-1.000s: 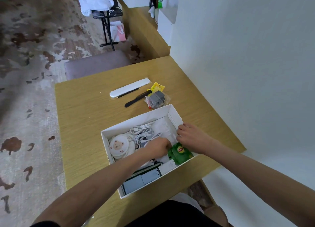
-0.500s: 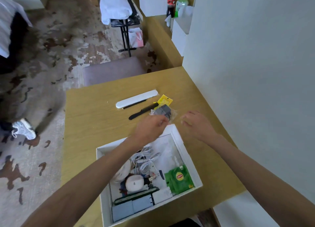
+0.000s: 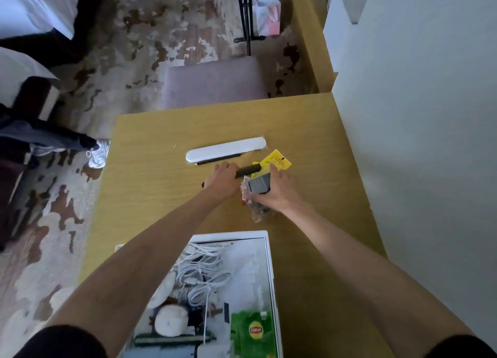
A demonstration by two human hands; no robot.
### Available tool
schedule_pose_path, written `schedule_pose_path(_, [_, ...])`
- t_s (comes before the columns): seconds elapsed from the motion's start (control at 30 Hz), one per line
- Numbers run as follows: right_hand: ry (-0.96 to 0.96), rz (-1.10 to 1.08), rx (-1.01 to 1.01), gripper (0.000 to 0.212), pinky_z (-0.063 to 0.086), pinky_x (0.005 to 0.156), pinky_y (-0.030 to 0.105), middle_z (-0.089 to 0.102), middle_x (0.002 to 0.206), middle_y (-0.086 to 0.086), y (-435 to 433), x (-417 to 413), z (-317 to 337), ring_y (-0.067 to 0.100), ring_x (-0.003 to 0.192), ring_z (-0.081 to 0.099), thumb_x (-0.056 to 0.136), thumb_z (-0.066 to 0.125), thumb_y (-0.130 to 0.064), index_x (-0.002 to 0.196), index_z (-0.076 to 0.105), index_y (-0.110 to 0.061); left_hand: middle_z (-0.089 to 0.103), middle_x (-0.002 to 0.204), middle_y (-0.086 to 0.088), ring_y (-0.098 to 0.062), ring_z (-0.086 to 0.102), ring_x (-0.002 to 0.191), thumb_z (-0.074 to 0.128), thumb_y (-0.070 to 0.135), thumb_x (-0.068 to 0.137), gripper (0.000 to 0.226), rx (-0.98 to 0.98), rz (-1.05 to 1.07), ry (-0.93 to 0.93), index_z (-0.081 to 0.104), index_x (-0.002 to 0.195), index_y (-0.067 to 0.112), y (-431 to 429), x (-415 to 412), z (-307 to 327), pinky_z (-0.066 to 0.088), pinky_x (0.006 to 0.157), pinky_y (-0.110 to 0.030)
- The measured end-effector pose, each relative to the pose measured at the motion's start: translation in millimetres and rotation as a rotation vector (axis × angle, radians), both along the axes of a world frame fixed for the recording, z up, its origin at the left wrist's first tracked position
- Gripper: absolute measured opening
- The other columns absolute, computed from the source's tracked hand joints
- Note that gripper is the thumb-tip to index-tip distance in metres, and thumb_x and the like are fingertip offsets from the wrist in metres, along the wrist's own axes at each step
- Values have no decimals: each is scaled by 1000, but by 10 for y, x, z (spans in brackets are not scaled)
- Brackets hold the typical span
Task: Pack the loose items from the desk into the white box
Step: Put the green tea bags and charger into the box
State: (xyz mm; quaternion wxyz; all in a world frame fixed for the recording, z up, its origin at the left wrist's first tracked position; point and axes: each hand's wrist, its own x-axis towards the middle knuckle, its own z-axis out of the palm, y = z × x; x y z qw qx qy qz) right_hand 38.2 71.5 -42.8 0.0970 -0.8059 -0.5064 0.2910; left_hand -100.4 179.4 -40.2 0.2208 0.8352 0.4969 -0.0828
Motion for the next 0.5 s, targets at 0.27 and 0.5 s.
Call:
schedule_pose_path(0.27, [-227, 65, 45, 105, 39, 84, 43, 46, 124, 16, -100, -210, -259, 35, 109, 47, 65, 58, -78, 143, 26, -15, 49, 124, -11, -31, 46, 116, 54, 13, 89, 35, 115, -45, 198, 50, 123, 12, 63, -96, -184, 44, 86, -44])
schedule_pose_path(0.5, [295, -285, 181, 103, 45, 99, 48, 47, 127, 4, -323, 55, 184, 25, 117, 50, 53, 73, -68, 139, 29, -33, 54, 116, -18, -37, 54, 105, 52, 9, 91, 21, -62, 0, -74, 56, 112, 6, 53, -283, -31, 46, 89, -47])
